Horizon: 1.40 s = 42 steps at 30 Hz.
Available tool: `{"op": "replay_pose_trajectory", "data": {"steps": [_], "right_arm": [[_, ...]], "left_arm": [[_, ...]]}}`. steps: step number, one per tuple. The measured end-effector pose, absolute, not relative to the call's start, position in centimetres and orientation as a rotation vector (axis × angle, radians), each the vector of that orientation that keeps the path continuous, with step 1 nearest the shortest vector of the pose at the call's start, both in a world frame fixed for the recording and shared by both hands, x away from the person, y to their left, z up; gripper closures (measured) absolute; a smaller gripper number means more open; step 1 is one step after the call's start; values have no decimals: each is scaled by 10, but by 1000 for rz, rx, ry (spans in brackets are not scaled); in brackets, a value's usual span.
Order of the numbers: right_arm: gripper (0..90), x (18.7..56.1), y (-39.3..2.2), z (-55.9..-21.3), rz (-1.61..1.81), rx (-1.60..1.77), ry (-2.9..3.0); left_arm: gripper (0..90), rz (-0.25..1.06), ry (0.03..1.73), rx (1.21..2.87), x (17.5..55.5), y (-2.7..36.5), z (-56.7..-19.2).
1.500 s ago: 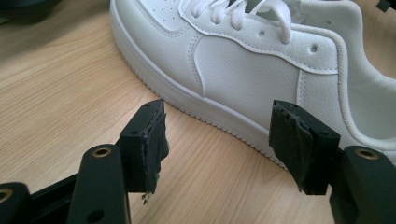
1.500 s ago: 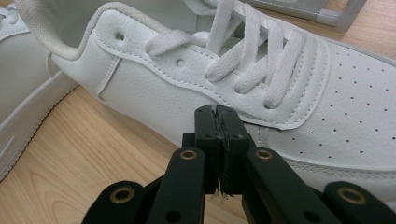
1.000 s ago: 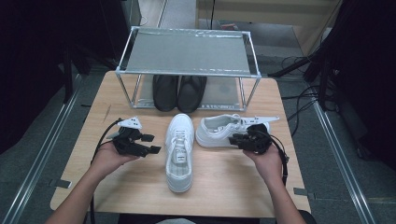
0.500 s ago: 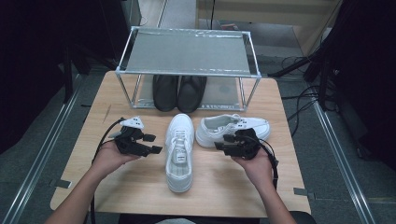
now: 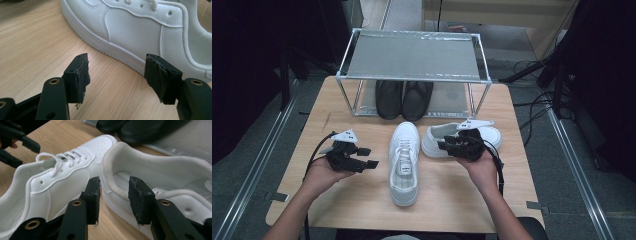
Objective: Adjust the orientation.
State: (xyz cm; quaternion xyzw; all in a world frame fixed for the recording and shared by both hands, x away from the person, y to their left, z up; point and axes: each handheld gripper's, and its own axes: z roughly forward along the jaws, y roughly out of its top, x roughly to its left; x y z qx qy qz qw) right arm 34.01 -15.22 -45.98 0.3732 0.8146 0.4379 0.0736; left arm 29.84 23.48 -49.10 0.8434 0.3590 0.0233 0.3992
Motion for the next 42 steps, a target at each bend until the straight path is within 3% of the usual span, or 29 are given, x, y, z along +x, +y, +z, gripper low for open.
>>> {"op": "replay_pose_trajectory", "data": {"steps": [5, 17, 42], "right_arm": [[691, 351, -147, -462, 1271, 1106, 2448], [900, 372, -139, -479, 1188, 1135, 2535], [893, 354, -137, -484, 1194, 1091, 2610]], "left_arm": [[368, 70, 939, 2126, 292, 242, -492], [368, 88, 976, 2109, 281, 252, -493], [367, 67, 910, 2133, 295, 236, -491]]}}
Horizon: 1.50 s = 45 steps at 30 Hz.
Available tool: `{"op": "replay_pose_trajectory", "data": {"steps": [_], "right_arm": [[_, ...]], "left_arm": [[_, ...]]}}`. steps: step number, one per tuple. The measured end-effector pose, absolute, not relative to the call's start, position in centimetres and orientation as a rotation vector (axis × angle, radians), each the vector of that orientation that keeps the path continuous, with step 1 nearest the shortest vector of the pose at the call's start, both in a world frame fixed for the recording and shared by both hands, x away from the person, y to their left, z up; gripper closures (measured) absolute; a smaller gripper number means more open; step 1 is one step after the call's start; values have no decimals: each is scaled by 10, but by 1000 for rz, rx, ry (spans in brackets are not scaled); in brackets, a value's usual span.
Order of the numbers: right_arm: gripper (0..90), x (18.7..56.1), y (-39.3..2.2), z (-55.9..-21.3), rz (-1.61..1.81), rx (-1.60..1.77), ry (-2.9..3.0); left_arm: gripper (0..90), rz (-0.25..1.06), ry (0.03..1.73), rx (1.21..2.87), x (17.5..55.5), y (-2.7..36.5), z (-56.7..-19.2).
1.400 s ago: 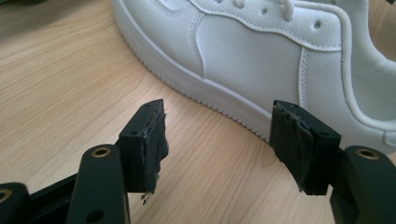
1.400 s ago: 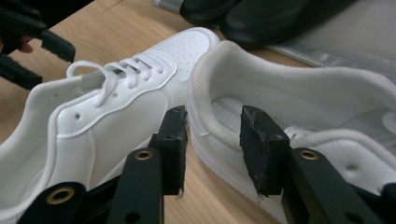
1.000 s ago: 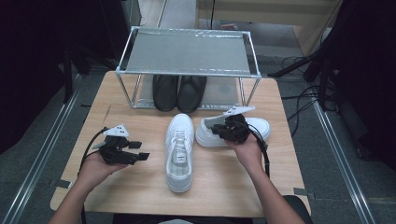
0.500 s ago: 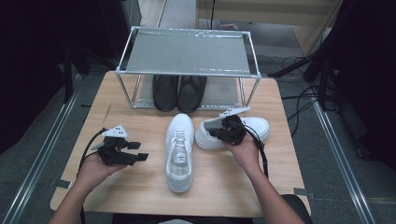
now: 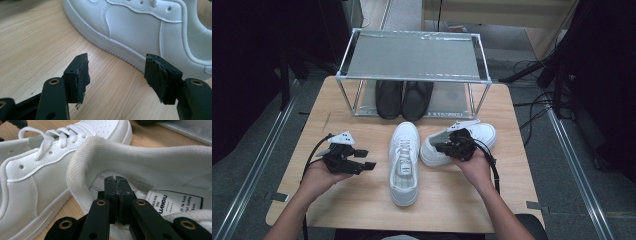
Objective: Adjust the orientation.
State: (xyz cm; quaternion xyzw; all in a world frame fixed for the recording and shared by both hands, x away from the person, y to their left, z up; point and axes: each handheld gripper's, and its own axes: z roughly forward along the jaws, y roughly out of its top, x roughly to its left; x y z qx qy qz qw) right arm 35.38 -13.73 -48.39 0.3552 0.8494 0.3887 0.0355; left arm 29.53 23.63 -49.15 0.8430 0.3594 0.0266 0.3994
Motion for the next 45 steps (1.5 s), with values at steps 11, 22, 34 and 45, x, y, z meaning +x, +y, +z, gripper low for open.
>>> {"op": "replay_pose_trajectory", "data": {"steps": [11, 22, 34, 45], "right_arm": [[895, 334, -142, -487, 1209, 1100, 2655], [899, 311, -154, -488, 1192, 1110, 2677], [900, 289, -191, -484, 1131, 1180, 2679], [900, 286, -207, -463, 1174, 1175, 2598]], "left_arm": [[367, 36, 847, 2160, 312, 218, -490], [368, 31, 804, 2161, 328, 202, -488], [370, 22, 800, 2165, 343, 194, -485], [370, 25, 801, 2170, 343, 193, -486]]}}
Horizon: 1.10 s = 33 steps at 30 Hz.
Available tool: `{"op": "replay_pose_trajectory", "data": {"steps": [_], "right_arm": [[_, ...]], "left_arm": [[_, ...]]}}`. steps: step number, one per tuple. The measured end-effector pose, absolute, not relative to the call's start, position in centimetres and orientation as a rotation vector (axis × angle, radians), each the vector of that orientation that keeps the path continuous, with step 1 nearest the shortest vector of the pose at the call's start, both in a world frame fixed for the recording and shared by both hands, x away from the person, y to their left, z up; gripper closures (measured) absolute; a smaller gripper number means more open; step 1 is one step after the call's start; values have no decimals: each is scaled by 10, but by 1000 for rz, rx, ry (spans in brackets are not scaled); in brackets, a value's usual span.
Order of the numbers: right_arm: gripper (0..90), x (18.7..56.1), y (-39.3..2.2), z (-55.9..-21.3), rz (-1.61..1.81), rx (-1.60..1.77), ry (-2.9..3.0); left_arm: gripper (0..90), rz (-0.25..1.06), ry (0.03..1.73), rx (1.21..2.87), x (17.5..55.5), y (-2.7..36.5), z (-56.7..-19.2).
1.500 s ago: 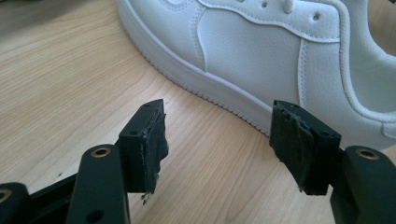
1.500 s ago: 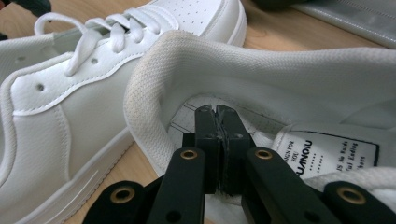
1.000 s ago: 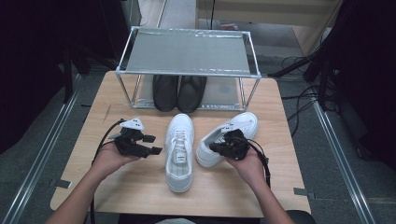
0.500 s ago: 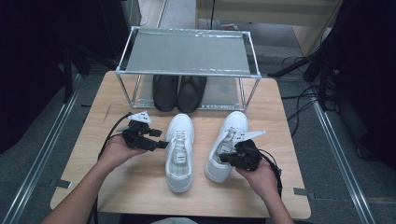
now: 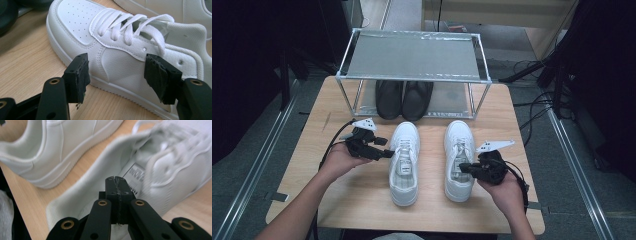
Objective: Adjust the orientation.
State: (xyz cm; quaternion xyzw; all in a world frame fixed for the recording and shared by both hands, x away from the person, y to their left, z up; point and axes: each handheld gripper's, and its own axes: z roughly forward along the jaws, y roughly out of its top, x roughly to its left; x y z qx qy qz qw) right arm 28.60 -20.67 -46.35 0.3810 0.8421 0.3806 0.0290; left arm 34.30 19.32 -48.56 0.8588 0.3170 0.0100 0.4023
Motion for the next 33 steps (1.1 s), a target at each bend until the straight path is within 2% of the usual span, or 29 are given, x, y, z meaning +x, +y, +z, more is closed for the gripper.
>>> {"op": "replay_pose_trajectory", "data": {"steps": [6, 12, 22, 26, 33], "right_arm": [[900, 291, -218, -446, 1243, 1169, 2500], [900, 303, -235, -444, 1256, 1222, 2439], [900, 336, -251, -468, 1134, 1326, 2483], [900, 344, -244, -481, 1057, 1335, 2580], [900, 348, -235, -479, 1054, 1334, 2576]], "left_arm": [[370, 46, 815, 2174, 336, 196, -487], [370, 56, 843, 2163, 330, 206, -487], [370, 72, 875, 2154, 318, 218, -489], [370, 79, 877, 2154, 313, 221, -489], [370, 69, 888, 2150, 308, 220, -492]]}}
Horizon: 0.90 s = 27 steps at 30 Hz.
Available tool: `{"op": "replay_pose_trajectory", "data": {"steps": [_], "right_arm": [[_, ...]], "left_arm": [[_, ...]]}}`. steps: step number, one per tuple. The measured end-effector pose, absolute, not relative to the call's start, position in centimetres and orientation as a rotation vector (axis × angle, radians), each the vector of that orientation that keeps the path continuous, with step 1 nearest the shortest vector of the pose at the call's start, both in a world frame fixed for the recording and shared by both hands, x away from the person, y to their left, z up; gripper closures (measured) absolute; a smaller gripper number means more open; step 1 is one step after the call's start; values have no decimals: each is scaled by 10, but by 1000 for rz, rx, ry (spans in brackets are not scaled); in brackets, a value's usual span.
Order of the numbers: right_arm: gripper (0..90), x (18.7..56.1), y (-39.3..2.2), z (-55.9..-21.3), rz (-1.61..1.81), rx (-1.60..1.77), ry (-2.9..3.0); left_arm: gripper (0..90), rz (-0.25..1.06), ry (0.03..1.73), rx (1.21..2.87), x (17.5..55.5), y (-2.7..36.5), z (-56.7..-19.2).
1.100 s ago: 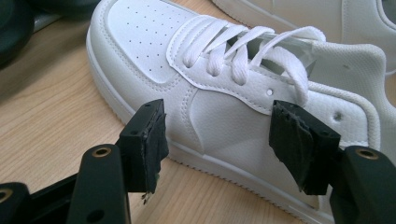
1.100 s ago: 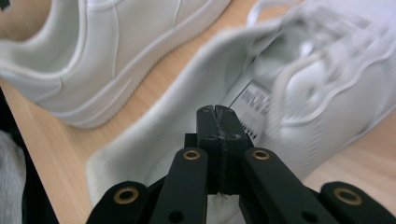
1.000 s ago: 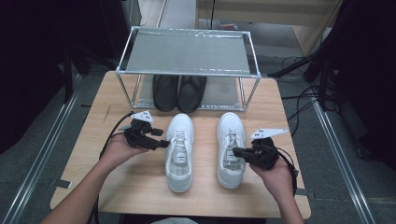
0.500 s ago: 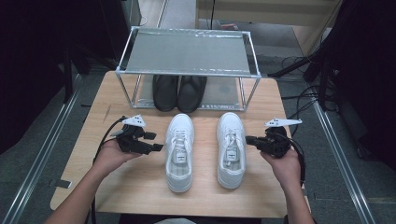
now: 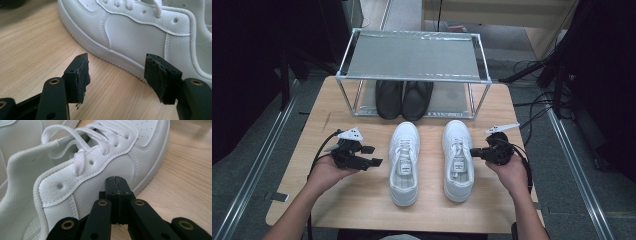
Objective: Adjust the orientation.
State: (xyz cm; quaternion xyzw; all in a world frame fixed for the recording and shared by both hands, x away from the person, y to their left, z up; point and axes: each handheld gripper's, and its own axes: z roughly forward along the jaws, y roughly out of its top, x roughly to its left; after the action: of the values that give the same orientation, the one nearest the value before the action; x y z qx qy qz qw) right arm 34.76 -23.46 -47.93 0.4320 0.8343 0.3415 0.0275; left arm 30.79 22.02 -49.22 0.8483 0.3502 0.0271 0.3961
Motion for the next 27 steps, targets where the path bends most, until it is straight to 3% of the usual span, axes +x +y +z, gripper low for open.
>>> {"op": "replay_pose_trajectory", "data": {"steps": [14, 18, 23, 27], "right_arm": [[900, 356, -201, -480, 1053, 1231, 2628], [900, 358, -195, -480, 1052, 1213, 2635], [900, 359, -188, -481, 1059, 1192, 2633], [900, 360, -186, -481, 1060, 1192, 2634]], "left_arm": [[427, 30, 882, 2168, 305, 204, -503], [482, 15, 874, 2205, 304, 197, -508], [649, -43, 891, 2196, 302, 192, -509], [671, -104, 916, 2186, 302, 189, -509]]}}
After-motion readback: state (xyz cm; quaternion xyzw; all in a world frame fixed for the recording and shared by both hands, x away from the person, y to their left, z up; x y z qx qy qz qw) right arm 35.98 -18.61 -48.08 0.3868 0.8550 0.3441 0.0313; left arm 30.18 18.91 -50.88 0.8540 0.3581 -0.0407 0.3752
